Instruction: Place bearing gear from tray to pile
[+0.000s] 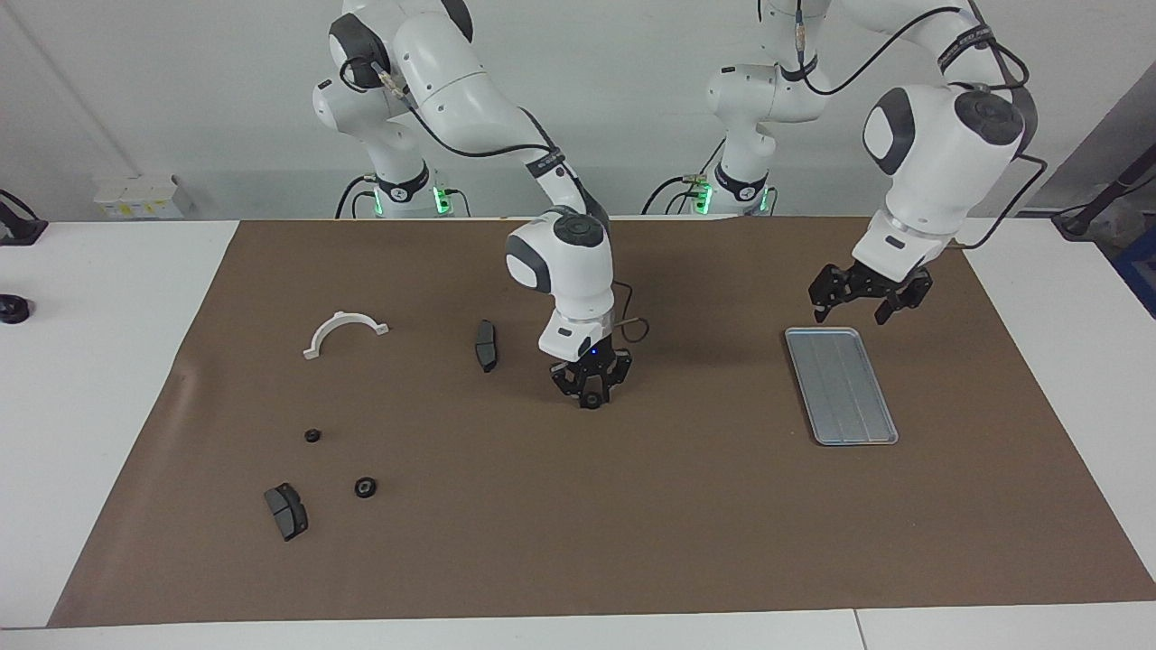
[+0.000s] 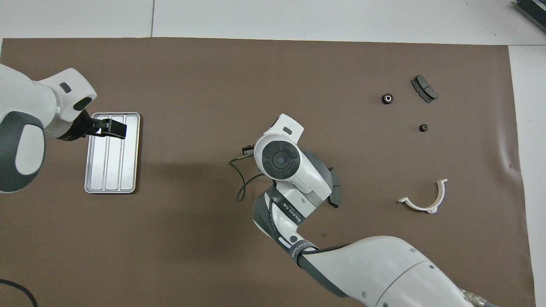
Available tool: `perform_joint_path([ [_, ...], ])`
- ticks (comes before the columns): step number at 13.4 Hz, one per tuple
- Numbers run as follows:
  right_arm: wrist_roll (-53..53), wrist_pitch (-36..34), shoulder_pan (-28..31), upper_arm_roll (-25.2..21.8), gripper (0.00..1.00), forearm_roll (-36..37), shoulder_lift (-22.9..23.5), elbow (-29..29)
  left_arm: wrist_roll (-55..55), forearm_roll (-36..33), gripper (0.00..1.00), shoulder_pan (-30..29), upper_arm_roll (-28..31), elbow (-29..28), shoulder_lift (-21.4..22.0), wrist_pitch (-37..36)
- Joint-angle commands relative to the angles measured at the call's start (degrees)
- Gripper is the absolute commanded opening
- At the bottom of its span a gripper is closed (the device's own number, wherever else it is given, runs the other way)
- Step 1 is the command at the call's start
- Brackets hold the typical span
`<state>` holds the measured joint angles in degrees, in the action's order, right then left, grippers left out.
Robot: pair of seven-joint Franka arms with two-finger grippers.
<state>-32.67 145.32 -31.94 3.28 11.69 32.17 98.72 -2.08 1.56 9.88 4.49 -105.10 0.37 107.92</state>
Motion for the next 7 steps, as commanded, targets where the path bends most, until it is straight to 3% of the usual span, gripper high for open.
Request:
perform_joint_path([
  [1, -0.4, 0.9, 0.1, -0.1, 0.27, 1.1, -0.6, 1.0, -3.8, -0.4, 1.00, -0.2, -0.2, 2.2, 3.0, -6.1],
  [5, 0.0, 0.6, 1.4, -0.6, 0.07, 1.1, -0.4, 0.4, -6.4, -0.7, 1.00, -0.5, 0.0, 5.5, 2.9, -12.4],
  [7, 0.4, 0.6, 4.4, -0.6, 0.05, 1.1, -0.4, 0.2, -6.5, -2.2, 1.00, -0.5, -0.4, 12.1, 1.4, -18.8],
])
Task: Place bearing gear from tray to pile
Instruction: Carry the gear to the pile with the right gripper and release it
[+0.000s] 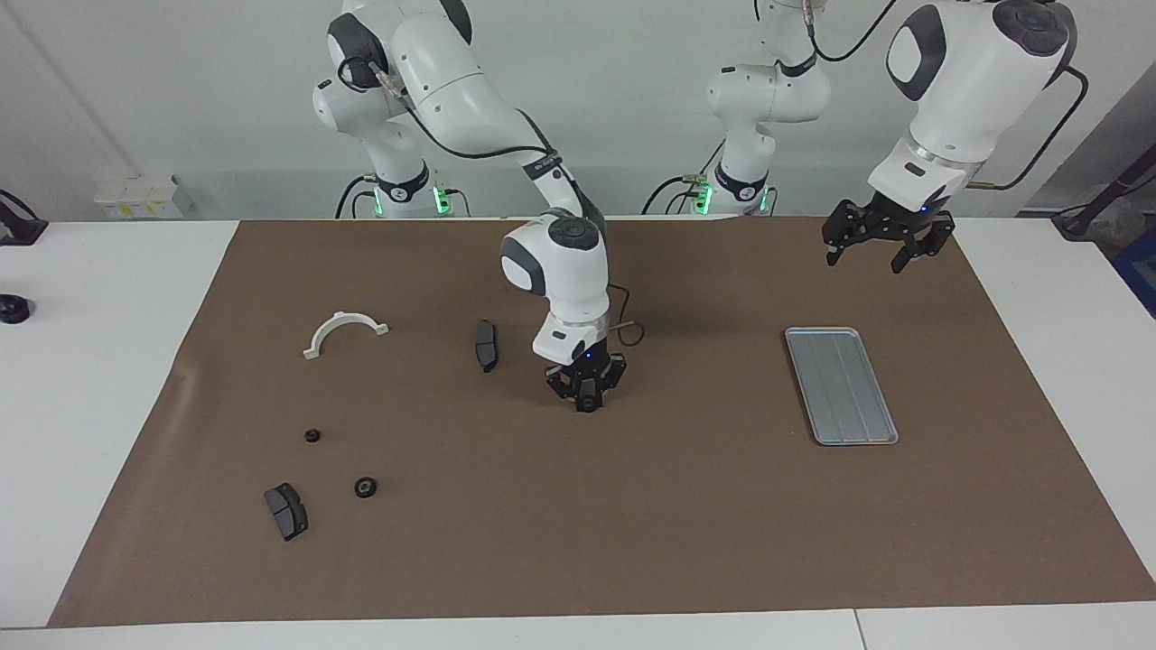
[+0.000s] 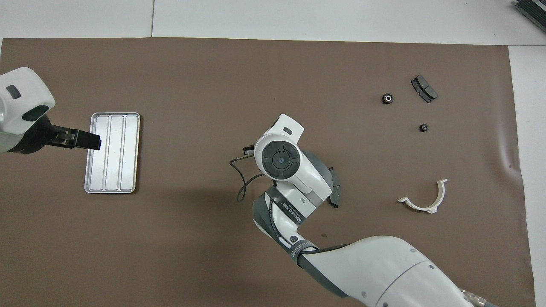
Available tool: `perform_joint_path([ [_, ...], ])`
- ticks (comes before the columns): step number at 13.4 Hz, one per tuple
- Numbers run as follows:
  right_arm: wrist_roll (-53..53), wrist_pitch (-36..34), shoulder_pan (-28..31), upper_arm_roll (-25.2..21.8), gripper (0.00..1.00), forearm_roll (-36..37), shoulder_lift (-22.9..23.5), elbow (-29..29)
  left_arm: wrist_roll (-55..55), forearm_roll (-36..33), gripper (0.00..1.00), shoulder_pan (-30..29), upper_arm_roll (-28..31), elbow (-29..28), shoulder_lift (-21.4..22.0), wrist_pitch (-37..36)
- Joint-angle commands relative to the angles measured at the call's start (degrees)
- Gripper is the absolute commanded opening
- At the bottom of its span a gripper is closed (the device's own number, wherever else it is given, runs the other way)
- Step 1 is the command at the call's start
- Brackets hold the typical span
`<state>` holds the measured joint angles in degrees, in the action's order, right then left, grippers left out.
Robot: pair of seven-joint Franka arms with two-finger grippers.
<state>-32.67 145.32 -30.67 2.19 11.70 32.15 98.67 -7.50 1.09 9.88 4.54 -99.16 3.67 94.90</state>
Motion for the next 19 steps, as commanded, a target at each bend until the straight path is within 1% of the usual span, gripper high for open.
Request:
perform_joint_path([
  [1, 1.5, 0.6, 5.1, 0.5, 0.04, 1.1, -0.3, -0.2, -1.2, -1.6, 1.00, -0.5, -0.5, 5.6, -1.8, -5.1],
  [2, 3.0, 0.9, 6.9, 0.5, 0.04, 1.1, -0.1, -0.3, -0.9, -1.6, 1.00, -0.5, -0.4, 2.8, -0.9, -3.8],
  [3, 4.4, 0.9, 8.7, 0.5, 0.03, 1.1, 0.1, -0.5, -0.6, -1.6, 1.00, -0.5, -0.4, 1.1, 0.2, -2.5],
  [6, 7.3, -0.4, 14.1, 0.6, 0.03, 1.0, 0.4, -0.3, -0.5, -1.6, 1.00, -0.4, -0.3, 1.2, -0.1, -1.4],
  [9, 9.0, -4.5, 18.5, 0.6, 0.03, 0.9, 0.4, -0.1, -0.3, -1.6, 1.00, -0.6, -0.3, 1.2, -0.1, -0.9],
  [13, 9.1, -13.6, 20.2, 0.6, 0.02, 0.3, -0.8, -0.1, -0.1, -1.6, 1.00, -0.4, -0.2, 1.2, 0.1, -0.9],
  [16, 9.1, -16.3, 21.9, 0.6, 0.02, 0.3, -1.2, 0.4, -0.1, -1.6, 1.00, -1.1, -0.4, 1.1, 0.0, -0.7],
  [18, 9.1, -16.6, 23.8, 0.6, 0.02, 0.4, -1.6, 1.0, -0.1, -1.5, 1.00, -4.7, -3.6, 1.2, -0.2, -0.1],
  [19, 9.4, -16.6, 24.7, 0.5, 0.02, 0.4, -1.6, 1.3, -0.1, -1.5, 1.00, -4.5, -3.7, 1.1, -0.2, 0.2],
])
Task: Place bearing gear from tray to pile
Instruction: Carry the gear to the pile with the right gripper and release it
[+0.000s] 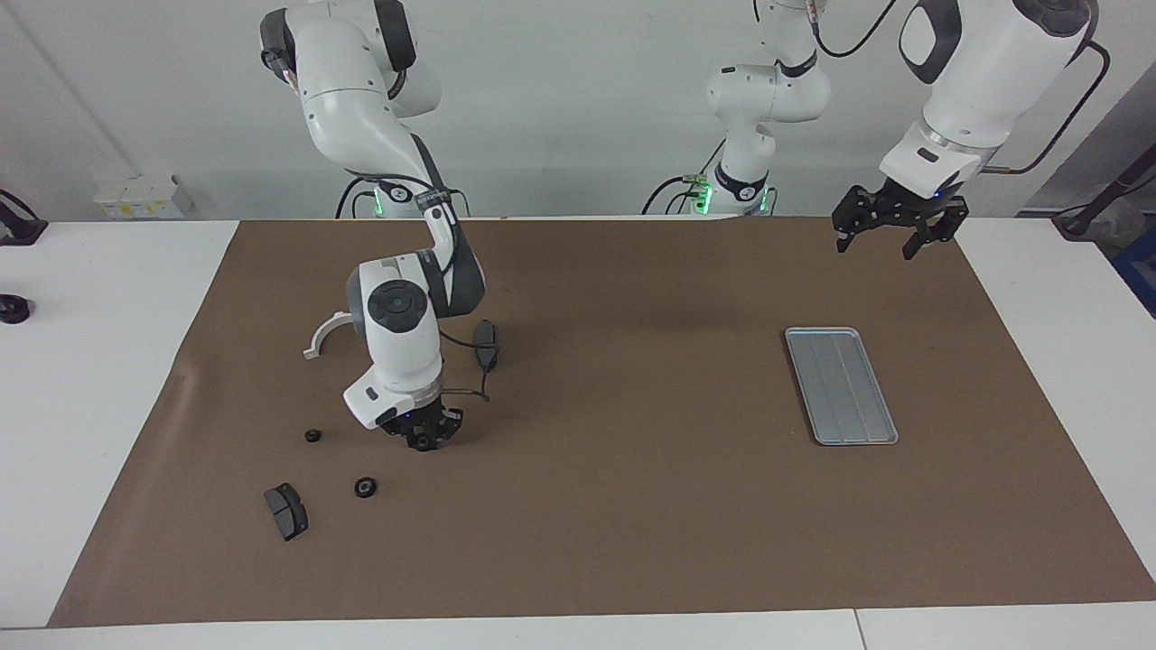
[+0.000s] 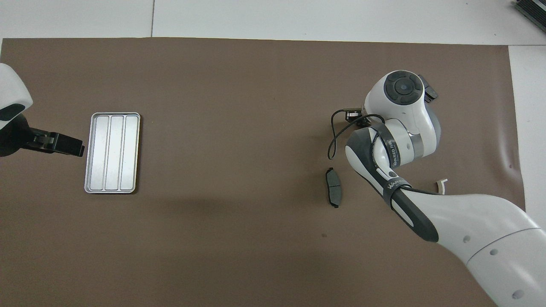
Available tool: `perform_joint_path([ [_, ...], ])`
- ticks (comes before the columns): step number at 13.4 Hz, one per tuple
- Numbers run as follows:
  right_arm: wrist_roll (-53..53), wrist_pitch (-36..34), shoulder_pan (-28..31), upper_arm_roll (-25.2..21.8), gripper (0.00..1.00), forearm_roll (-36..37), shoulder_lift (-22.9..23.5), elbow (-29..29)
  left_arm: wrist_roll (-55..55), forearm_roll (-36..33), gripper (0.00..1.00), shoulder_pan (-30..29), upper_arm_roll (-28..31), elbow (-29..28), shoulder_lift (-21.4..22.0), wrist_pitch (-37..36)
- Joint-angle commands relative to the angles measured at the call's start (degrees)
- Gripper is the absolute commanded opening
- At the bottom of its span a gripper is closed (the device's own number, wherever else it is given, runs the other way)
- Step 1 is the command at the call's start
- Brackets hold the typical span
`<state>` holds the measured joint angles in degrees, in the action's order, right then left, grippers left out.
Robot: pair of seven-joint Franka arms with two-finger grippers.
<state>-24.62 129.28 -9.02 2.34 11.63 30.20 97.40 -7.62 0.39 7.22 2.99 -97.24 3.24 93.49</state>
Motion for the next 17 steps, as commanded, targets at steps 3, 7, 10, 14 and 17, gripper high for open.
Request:
perform_joint_path([
  [3, 0.8, -2.6, 5.5, 0.5, 0.03, 0.4, 0.2, 2.6, 4.5, -0.3, 1.00, -1.9, -2.2, -0.8, 0.2, 1.6],
  [7, -0.4, -7.7, 5.9, 0.6, 0.47, -0.2, -2.0, 2.6, 5.8, -0.3, 1.00, -1.7, -2.2, -0.8, 0.2, 1.5],
  [10, -0.8, -9.8, 5.9, 0.6, 0.99, -3.0, -4.1, 2.7, 5.8, -0.4, 1.00, -1.7, -2.2, -0.9, 0.4, 1.2],
  [14, -0.6, -12.6, 7.3, 0.6, 1.00, -5.9, -9.7, 2.0, 5.9, -0.6, 1.00, -0.2, -1.9, -1.5, 0.5, 0.9],
  [17, -0.1, -14.5, 7.7, 0.6, 1.00, -6.6, -14.5, 1.4, 5.9, -0.6, 1.00, 0.8, -1.5, -1.6, 0.8, 0.7],
])
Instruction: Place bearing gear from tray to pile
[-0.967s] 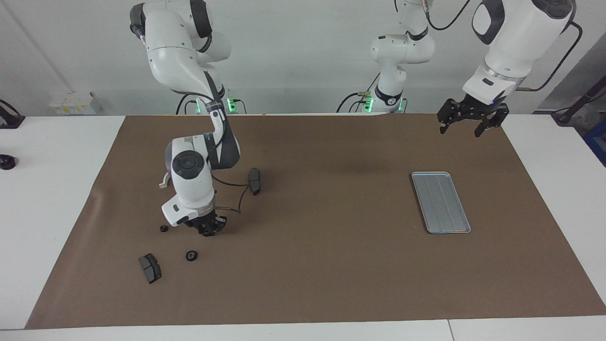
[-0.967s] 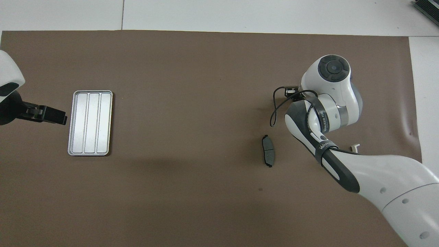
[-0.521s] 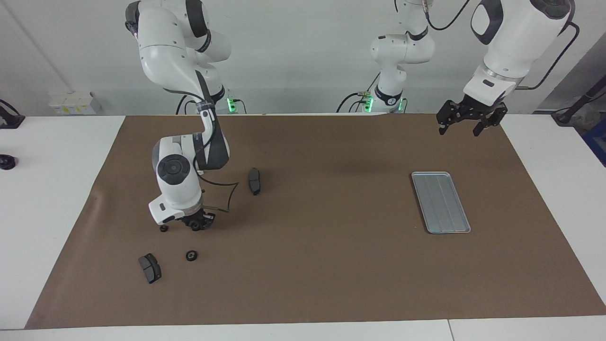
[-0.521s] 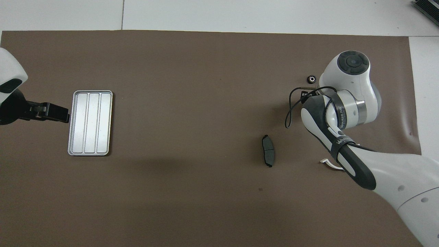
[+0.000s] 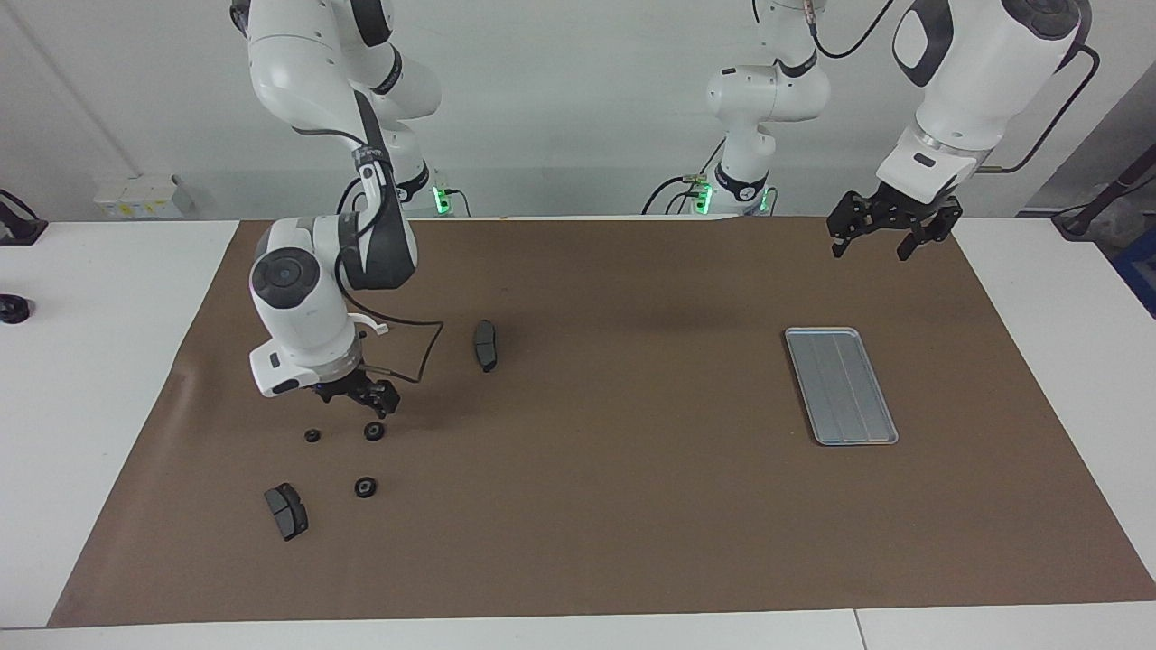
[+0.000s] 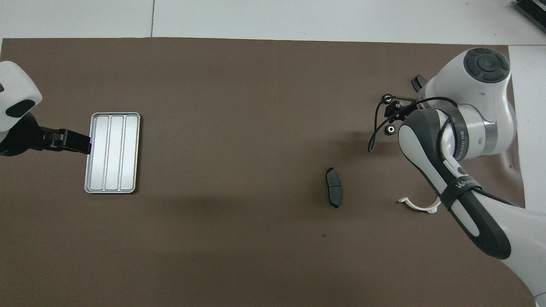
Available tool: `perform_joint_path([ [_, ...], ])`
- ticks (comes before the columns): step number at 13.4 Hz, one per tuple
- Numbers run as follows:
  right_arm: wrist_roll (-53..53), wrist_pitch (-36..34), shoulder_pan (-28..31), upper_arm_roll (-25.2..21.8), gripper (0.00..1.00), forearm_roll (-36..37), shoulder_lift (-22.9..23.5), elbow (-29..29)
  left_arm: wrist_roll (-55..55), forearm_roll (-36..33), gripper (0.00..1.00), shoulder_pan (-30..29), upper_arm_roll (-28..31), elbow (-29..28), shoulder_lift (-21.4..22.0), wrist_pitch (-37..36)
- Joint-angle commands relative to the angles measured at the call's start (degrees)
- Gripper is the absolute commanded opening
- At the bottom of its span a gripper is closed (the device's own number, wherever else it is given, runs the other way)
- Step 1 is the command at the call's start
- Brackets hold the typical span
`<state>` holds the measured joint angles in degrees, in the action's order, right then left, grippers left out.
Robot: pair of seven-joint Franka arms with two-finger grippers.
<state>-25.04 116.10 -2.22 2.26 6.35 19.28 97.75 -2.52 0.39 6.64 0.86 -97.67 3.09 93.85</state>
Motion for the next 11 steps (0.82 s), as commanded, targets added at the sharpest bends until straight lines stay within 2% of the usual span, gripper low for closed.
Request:
perform_joint_path([
  [1, 0.3, -2.1, 0.7, 0.7, 1.00, -1.4, -5.1, 0.7, 0.8, -0.6, 1.00, 1.4, 0.9, -1.8, 0.9, 0.6],
  [3, 0.5, -5.3, 0.3, 1.0, 1.00, -1.8, -9.2, 0.4, 0.8, -0.6, 1.00, 1.3, 0.9, -2.2, 1.1, 0.9],
  [6, 3.1, -7.6, 0.0, 1.0, 1.00, -7.9, -14.5, 0.4, 0.5, -0.6, 1.00, 0.9, 0.9, -2.2, 1.1, 0.9],
  [11, 6.0, -13.7, -2.3, 1.0, 1.00, -8.0, -18.6, 0.4, 0.4, -0.3, 1.00, 1.4, 3.3, 0.1, 0.3, -0.2],
])
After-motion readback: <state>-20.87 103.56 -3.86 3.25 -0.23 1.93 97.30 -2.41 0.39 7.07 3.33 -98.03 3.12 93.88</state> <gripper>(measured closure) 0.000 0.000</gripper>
